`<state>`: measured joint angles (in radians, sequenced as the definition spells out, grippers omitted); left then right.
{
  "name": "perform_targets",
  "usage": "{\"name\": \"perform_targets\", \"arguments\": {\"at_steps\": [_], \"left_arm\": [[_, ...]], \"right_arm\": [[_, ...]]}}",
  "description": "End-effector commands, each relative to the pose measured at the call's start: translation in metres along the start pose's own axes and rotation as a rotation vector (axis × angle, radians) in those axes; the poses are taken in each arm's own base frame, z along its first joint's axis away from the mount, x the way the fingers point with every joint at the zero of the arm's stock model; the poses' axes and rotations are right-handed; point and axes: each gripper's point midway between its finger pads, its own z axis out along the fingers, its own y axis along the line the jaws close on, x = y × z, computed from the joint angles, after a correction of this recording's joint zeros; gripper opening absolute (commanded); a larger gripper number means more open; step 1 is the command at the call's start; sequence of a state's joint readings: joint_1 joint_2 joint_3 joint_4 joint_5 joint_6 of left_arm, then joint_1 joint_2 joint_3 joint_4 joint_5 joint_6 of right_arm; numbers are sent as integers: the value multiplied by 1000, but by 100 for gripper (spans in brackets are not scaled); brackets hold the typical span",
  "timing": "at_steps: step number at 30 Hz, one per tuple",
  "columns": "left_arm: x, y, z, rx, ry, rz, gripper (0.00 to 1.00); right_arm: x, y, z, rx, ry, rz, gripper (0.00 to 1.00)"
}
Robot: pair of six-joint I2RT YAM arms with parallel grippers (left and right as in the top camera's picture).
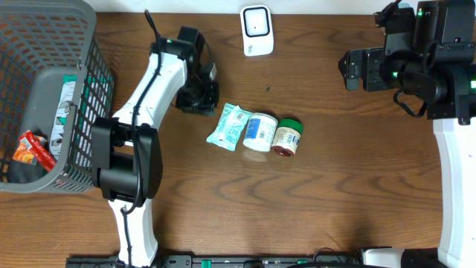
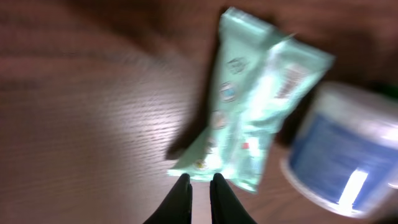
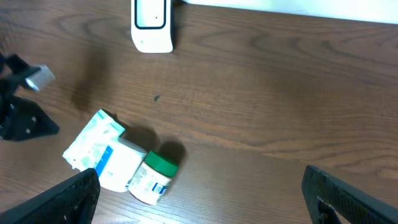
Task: Scan the item barcode
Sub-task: 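Carry the wipes pack and place it left of the white tub, then open the left gripper and withdraw toward the basket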
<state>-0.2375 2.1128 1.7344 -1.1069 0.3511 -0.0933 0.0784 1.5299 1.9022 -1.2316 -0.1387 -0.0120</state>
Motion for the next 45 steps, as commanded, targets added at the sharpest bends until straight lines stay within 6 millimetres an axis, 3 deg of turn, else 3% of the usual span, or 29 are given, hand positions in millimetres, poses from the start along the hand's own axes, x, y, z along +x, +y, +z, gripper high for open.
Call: {"name": "perform_targets", "arguments": {"at_steps": [1,6,15,24,31,41,45], "left_arm": [[14,16,23,-73,39,4,12],[27,23,56,-85,54,-16,12],[47,-3,59,15,133,-25,12],[18,27,43,-168,20,-4,13],[-18,20,42,-160,-126,39,14],[0,5,56,-165,-76,84,14],[-6,4,47,-161,-106,87,15]], "right_arm": [[-4,4,-3,-6,-13,-19,99],[-4,4,-3,-6,-13,-19,99],[-4,4,-3,-6,-13,-19,99],[-4,4,-3,-6,-13,-19,99],[-4,3,-3,-6,-13,-19,99],[-4,4,-3,-6,-13,-19,99],[-4,3,-3,-6,-13,-19,99]]}}
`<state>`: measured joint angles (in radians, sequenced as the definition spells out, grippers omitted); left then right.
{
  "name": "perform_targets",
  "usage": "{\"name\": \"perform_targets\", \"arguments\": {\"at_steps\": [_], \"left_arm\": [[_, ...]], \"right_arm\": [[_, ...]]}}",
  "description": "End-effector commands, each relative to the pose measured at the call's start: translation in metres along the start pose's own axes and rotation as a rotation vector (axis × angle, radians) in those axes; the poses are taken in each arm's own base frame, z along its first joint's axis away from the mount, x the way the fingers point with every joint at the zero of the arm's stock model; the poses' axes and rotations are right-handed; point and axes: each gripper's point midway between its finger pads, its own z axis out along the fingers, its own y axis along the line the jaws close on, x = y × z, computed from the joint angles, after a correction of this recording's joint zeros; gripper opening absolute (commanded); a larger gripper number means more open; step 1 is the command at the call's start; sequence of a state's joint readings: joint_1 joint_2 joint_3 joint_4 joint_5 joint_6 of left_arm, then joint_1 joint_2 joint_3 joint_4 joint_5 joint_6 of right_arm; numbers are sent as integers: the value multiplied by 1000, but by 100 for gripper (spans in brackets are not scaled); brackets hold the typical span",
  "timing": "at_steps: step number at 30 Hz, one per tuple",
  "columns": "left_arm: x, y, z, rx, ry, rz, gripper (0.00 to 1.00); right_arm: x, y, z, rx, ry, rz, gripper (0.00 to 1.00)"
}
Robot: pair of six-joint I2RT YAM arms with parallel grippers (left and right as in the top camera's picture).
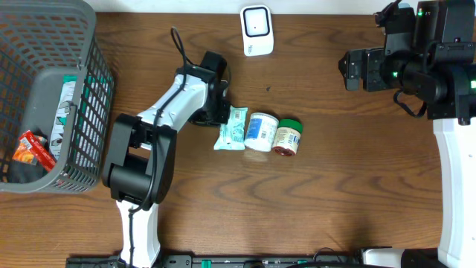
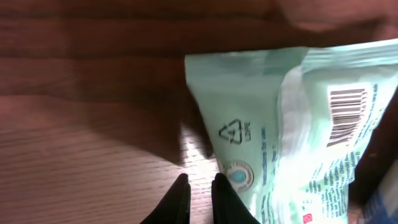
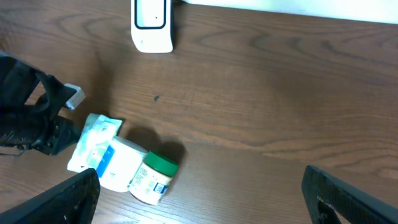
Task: Scan the item barcode
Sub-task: 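Open the left gripper and withdraw toward the basket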
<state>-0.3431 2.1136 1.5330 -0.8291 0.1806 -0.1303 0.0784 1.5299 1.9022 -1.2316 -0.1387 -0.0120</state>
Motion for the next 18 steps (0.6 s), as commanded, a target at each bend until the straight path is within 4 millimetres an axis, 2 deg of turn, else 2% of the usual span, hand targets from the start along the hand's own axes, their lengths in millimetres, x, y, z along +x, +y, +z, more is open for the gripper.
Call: {"name": "perform_targets", "arguments": {"at_steps": [1,4,8,11,14,16,18], "left_arm": [[-9,6,-15,-14,-44,0,17],[-22,21,-38,-80,-120,-13,23],[-41,44,-92,-186,-271,-42,25],[-50,50,-151,-183,-412,-70,30],[-51,56,-225,-164,-580,-115,36],[-48,66,-276,-161,-705,-148,44],[-41,85,-323,-175,-826,-198,54]], "right_arm": [[-4,4,-3,-6,-13,-19,99],[-4,4,-3,-6,-13,-19,99],[-4,4,-3,-6,-13,-19,99],[-4,3,-3,-6,-13,-19,99],[-4,4,-3,-6,-13,-19,99],[-4,4,-3,-6,-13,-19,99],[-4,4,-3,-6,-13,-19,99]]}}
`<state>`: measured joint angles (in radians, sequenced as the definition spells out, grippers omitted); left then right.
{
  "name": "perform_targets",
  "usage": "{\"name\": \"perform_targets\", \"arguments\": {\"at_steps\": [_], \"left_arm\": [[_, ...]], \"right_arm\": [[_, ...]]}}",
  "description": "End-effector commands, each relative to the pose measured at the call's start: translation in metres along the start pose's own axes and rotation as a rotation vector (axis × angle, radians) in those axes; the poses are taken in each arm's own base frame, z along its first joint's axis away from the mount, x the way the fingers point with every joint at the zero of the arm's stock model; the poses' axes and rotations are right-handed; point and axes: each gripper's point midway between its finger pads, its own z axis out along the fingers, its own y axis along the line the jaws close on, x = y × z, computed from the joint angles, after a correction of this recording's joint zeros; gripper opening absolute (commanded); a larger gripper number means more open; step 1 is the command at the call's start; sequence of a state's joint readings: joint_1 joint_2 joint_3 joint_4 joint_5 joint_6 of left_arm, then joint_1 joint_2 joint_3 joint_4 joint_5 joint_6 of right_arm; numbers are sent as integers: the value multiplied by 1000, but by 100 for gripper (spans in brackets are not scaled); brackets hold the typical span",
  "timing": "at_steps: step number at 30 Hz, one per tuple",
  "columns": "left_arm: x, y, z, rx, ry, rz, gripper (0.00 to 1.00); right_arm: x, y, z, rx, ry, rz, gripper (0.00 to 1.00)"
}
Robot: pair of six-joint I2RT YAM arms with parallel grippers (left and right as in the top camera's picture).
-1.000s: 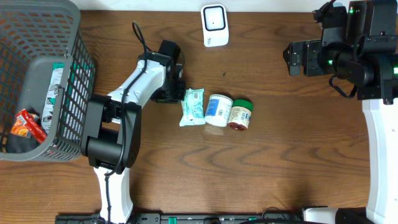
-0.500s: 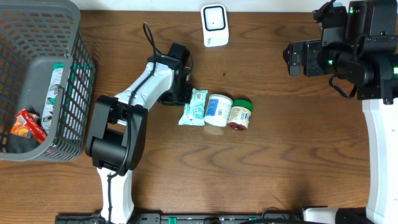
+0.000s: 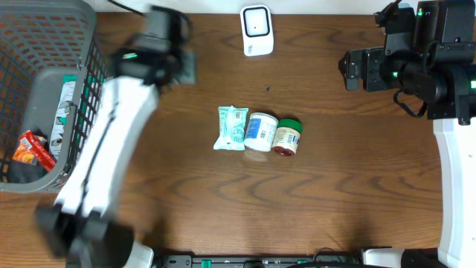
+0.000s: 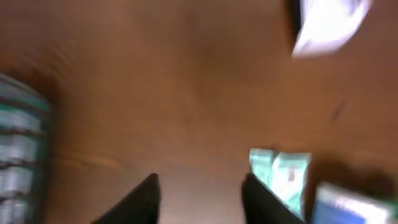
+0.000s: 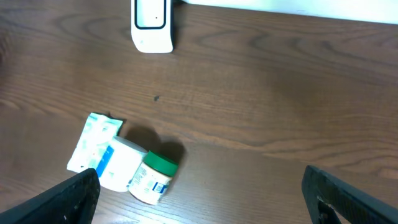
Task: Scan the item barcode
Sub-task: 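Open the left gripper and withdraw toward the basket, then grasp the red stick sachet in the basket with the left gripper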
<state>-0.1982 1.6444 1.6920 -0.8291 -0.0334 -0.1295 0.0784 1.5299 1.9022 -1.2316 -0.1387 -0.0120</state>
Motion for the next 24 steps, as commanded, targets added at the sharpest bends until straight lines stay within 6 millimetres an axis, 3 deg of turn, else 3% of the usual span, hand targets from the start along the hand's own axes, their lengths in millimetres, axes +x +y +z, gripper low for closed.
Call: {"name": "perform_targets", "arguments": {"at_steps": [1,6,10,14,17,24], "left_arm": [[-42,49,-70,-85,-207,-96,55],[-47,143,-124,-302,-328,-292,65],[-25,208,-133,-434,-292,-423,70],[14,269,-121,-549,-200,-608,74],[48,302,-106,-610,-90,-713,75],[110,341,-57,-663,167,-818,75]], "right_arm": [[-4,3,-3,-6,-13,-19,99],[-4,4,-3,-6,-13,-19,99],[-4,4,-3,-6,-13,-19,99],[-4,4,-3,-6,-13,-19,99],[-4,3,-3,-6,-13,-19,99],[-4,4,-3,-6,-13,-19,99]]}}
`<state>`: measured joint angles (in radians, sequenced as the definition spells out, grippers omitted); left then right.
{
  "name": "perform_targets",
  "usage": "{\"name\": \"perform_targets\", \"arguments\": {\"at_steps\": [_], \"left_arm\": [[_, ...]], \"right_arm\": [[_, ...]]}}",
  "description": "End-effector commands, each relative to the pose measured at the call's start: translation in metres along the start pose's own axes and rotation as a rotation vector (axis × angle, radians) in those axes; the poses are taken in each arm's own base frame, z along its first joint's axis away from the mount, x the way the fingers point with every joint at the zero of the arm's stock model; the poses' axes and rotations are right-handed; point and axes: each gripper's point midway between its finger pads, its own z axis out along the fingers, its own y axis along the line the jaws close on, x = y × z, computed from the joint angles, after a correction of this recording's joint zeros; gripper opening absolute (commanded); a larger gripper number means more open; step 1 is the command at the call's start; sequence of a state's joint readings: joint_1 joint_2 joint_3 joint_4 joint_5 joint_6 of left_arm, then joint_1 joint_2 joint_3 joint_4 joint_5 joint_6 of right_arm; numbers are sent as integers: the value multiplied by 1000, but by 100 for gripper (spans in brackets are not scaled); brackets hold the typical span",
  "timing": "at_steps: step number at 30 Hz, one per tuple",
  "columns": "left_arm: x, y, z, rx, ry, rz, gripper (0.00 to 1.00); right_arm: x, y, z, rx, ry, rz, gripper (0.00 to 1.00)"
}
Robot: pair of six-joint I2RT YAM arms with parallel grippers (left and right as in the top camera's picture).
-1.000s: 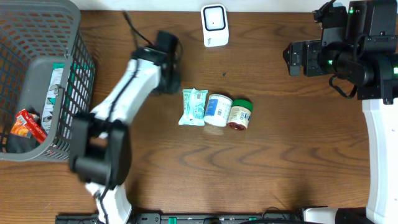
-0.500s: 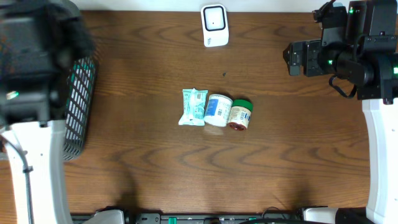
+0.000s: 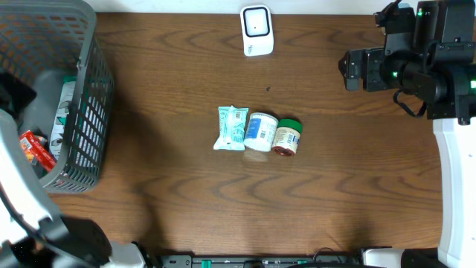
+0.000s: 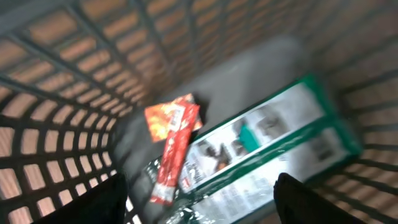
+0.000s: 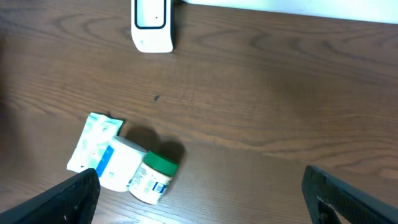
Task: Scan the item barcode
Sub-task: 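Grasp the red stick sachet in the basket with the left gripper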
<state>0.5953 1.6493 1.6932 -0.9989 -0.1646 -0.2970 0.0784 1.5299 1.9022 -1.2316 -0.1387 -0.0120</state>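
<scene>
My left gripper (image 4: 199, 208) hangs open inside the grey mesh basket (image 3: 82, 45), nothing between its fingers (image 4: 93, 202). Below it lie a red snack packet (image 4: 174, 143) and a green-and-white box (image 4: 273, 146). On the table's middle, a mint pouch (image 3: 230, 126), a white-and-blue jar (image 3: 260, 132) and a green-lidded jar (image 3: 287, 137) lie in a row. The white scanner (image 3: 256, 30) stands at the back edge. My right gripper (image 5: 208, 202) is open, high at the back right, far from the row.
The basket fills the left end of the table; its tall walls (image 4: 74, 74) surround my left gripper. My left arm's white link (image 3: 22, 201) crosses the front left corner. The right arm's body (image 3: 431, 59) sits at the back right.
My left gripper was open above the table near the basket's back corner; now it is over the basket's inside, looking at the packets there. The row of three items and the right arm are unchanged.
My left gripper was shut just left of the tilted mint pouch. Then its shut tips were against the pouch, which lay straighter beside the white jar. Afterwards it was open and away toward the back left, and now it is in the basket.
</scene>
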Motion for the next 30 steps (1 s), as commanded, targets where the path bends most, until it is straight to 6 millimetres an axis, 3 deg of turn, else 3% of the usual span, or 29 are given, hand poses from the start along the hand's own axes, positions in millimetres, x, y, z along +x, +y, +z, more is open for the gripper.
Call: {"name": "perform_targets", "arguments": {"at_steps": [1,6,16,30], "left_arm": [[13,8,32,-57,90,-8,75],[31,7,66,-92,192,57,76],[56,24,94,-175,232,78,77],[78,27,132,-170,208,75,77]], "right_arm": [[-4,4,-3,-6,-13,-19,99],[-4,4,-3,-6,-13,-19,99],[-4,4,-3,-6,-13,-19,99],[-4,3,-3,-6,-13,-19,99]]}}
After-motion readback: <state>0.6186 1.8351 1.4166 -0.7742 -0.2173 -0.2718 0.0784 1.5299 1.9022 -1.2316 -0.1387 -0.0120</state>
